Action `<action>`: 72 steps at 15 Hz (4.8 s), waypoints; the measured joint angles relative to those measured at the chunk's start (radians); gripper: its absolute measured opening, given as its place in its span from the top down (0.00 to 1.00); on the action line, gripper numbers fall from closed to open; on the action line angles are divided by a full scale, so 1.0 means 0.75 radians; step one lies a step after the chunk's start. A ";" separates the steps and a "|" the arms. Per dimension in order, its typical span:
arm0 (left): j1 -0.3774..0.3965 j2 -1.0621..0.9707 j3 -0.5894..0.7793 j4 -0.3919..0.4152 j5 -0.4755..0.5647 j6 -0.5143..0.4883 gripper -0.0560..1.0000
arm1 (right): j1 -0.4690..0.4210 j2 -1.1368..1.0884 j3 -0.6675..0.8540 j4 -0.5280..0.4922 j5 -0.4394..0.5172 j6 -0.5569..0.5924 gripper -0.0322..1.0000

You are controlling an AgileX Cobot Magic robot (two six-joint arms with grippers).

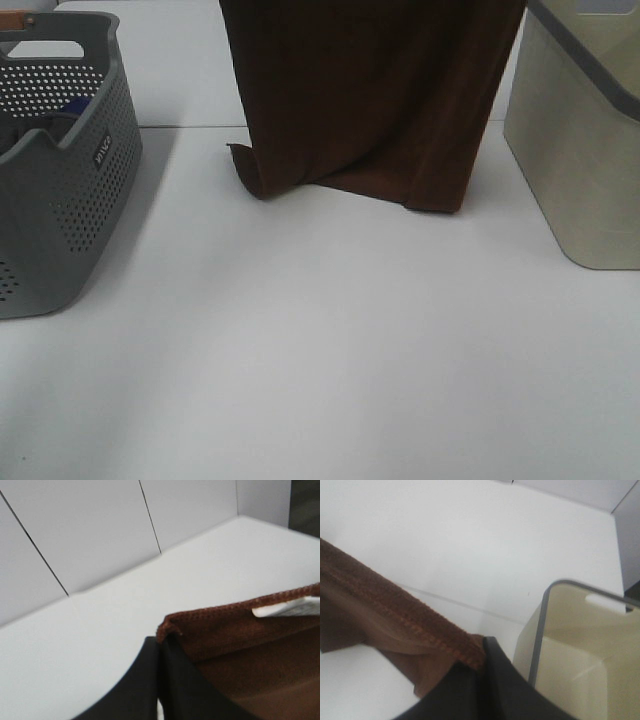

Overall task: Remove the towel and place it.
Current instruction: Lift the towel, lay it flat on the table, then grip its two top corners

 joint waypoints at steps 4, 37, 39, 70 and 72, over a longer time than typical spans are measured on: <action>-0.023 -0.052 0.000 -0.041 0.496 -0.052 0.95 | -0.001 0.000 0.000 0.225 0.279 0.000 0.97; -0.557 -0.940 1.537 -0.377 0.960 -0.675 0.71 | 0.000 -0.861 1.951 0.811 0.197 0.011 0.82; -0.557 -0.940 1.539 -0.384 0.963 -0.665 0.49 | 0.000 -0.861 1.951 0.811 0.197 0.011 0.54; -0.051 0.361 0.256 0.068 0.293 -0.729 0.42 | -0.001 0.488 0.309 0.385 0.083 0.107 0.54; -0.017 0.504 0.091 0.019 0.376 -0.705 0.42 | -0.008 0.644 0.109 0.365 0.176 0.107 0.54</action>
